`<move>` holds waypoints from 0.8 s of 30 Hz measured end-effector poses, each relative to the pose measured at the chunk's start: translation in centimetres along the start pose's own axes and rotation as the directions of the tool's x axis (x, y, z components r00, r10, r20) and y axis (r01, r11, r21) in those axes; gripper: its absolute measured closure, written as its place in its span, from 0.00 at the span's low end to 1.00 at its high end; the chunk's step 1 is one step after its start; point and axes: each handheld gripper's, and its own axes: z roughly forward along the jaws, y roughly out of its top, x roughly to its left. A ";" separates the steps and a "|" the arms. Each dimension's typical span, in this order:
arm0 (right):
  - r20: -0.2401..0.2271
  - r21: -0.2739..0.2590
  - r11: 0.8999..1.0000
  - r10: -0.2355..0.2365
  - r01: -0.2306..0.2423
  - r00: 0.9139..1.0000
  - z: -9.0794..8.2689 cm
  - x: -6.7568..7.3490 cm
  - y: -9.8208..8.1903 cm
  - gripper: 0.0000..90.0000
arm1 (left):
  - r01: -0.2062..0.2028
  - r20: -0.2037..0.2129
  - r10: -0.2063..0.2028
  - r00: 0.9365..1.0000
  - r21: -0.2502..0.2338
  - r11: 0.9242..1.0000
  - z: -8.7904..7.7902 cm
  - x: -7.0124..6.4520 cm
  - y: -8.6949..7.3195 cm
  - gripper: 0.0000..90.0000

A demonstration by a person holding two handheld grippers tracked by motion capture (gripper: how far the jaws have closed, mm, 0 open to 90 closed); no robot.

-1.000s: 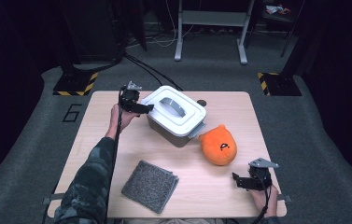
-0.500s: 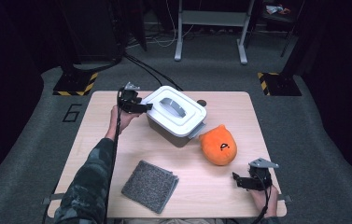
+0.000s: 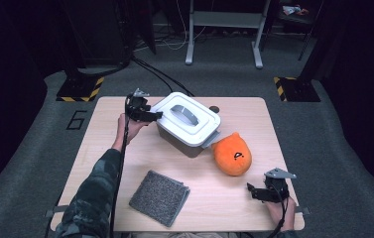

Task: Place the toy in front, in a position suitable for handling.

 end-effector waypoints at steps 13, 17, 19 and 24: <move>0.000 -0.003 1.000 0.001 -0.001 1.000 0.0 0.0 0.0 0.15 | -0.100 0.114 0.112 0.987 -0.102 0.990 -0.1 -3.6 2.9 0.17; -0.001 -0.004 1.000 0.001 -0.001 1.000 0.0 0.0 0.0 0.15 | -0.106 0.130 0.119 0.984 -0.106 0.989 0.2 -4.5 3.8 0.17; -0.001 -0.003 1.000 -0.003 0.003 1.000 0.0 0.0 0.0 0.15 | -0.125 0.147 0.141 0.979 -0.110 0.986 0.6 -5.2 4.4 0.17; -0.003 -0.004 1.000 0.000 0.000 1.000 0.0 -0.1 0.0 0.15 | -0.187 0.172 0.203 0.964 -0.105 0.977 1.8 -7.1 5.3 0.17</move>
